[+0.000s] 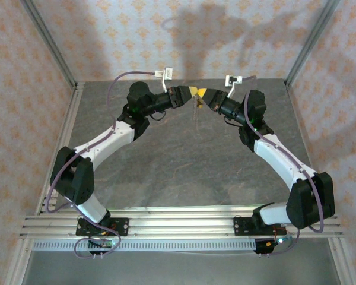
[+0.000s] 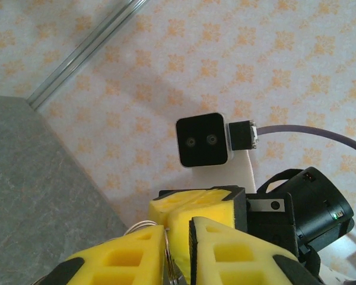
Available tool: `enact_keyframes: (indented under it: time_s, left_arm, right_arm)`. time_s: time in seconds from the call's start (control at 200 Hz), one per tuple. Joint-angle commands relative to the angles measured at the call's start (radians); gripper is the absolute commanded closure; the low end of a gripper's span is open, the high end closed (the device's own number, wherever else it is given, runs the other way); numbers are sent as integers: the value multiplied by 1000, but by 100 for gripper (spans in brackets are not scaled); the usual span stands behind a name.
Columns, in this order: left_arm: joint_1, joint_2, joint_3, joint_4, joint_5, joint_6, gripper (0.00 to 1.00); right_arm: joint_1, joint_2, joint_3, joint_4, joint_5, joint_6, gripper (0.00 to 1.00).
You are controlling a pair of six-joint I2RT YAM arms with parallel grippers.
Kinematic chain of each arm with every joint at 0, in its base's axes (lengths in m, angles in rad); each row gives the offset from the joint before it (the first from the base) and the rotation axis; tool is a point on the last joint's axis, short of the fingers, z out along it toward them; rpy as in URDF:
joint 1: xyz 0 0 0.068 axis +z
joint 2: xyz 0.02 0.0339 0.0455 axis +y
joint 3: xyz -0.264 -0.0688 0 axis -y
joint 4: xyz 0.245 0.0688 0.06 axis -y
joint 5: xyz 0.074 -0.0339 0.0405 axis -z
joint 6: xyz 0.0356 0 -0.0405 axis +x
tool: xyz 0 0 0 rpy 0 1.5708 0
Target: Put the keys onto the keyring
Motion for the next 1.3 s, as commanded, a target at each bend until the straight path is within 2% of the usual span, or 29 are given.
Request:
enact_keyframes:
  time_s: [0.0,0.36,0.565,0.671,0.741,1.076,1.291]
  left_arm:
    - [5,2,36,14,42,32,84]
    - [13,16,41,9,53,34,100]
    - [13,22,43,21,67,26,100]
    - [13,11,21,58,45,11,100]
    - [13,0,8,72,25,6,100]
    - [13,-29,-28,133,-32,-26,100]
    - [12,-30,-40,177,-57,-63,100]
  right_arm:
    - [-2,1,36,-3,-29,-22,100]
    - [-3,1,45,-16,-31,-29,100]
    - [-3,2,61,-30,-25,-18,100]
    - [-7,-26,61,-50,-1,-23,76]
    - [-18,-62,51,-72,25,-35,67]
    - [-57,-258,-139,-123,150,-75,61]
    - [-46,-289,-225,-157,170,-139,58]
